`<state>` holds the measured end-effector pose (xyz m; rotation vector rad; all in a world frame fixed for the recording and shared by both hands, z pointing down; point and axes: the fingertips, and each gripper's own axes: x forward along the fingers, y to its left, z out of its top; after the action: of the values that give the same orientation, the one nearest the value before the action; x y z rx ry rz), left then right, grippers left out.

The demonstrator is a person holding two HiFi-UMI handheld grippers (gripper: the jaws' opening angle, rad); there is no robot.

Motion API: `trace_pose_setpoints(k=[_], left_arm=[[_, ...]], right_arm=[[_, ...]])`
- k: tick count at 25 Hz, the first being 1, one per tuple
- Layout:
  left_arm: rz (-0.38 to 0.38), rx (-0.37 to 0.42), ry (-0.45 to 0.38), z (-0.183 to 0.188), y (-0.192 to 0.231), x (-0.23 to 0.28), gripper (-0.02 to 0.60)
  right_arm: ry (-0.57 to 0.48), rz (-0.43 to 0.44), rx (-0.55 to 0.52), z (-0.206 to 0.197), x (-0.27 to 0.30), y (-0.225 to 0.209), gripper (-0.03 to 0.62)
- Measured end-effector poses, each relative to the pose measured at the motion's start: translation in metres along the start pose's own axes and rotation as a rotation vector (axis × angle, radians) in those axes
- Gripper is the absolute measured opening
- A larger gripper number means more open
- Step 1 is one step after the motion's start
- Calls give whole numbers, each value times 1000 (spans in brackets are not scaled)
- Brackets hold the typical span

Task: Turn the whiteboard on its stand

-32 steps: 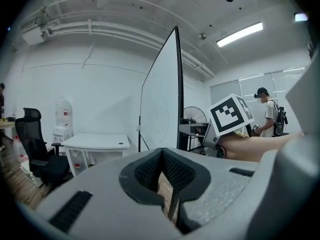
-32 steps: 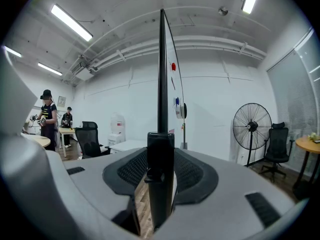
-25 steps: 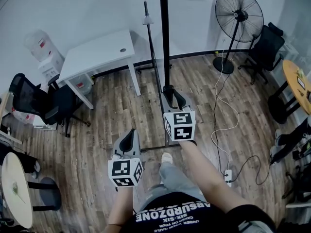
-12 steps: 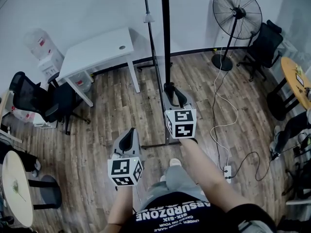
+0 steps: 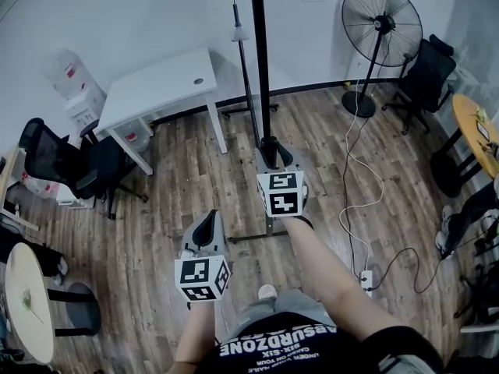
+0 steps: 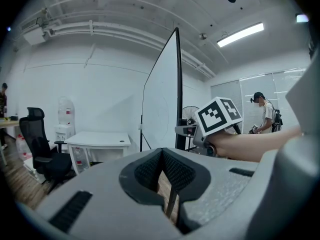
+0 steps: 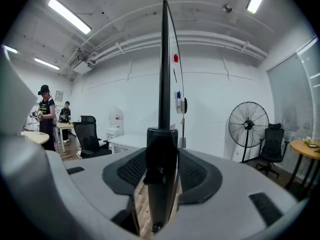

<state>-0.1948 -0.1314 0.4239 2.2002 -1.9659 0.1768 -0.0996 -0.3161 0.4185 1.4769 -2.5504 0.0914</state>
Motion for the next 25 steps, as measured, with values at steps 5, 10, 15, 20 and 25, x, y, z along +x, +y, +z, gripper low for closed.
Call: trace_pose_setpoints(k=[5,10,15,20,25], left_arm=[[19,-8,-2,3,-3,-3,5],[30,-18,7,0,-8,-7,5],[43,-21,12,0,-11,-14,5],[48,-18,8,0,-21,-17,5],[50,-20,10,-2,-29,-22,5]], right_arm=[[3,3,17,1,2,-1,185],[-2,1,24,0,-3,-1,183],[-7,7,27,0,-14,0,183],[-13,20,27,-4,-30,-3,181],[-13,30,29,-7,-43,-3,179]])
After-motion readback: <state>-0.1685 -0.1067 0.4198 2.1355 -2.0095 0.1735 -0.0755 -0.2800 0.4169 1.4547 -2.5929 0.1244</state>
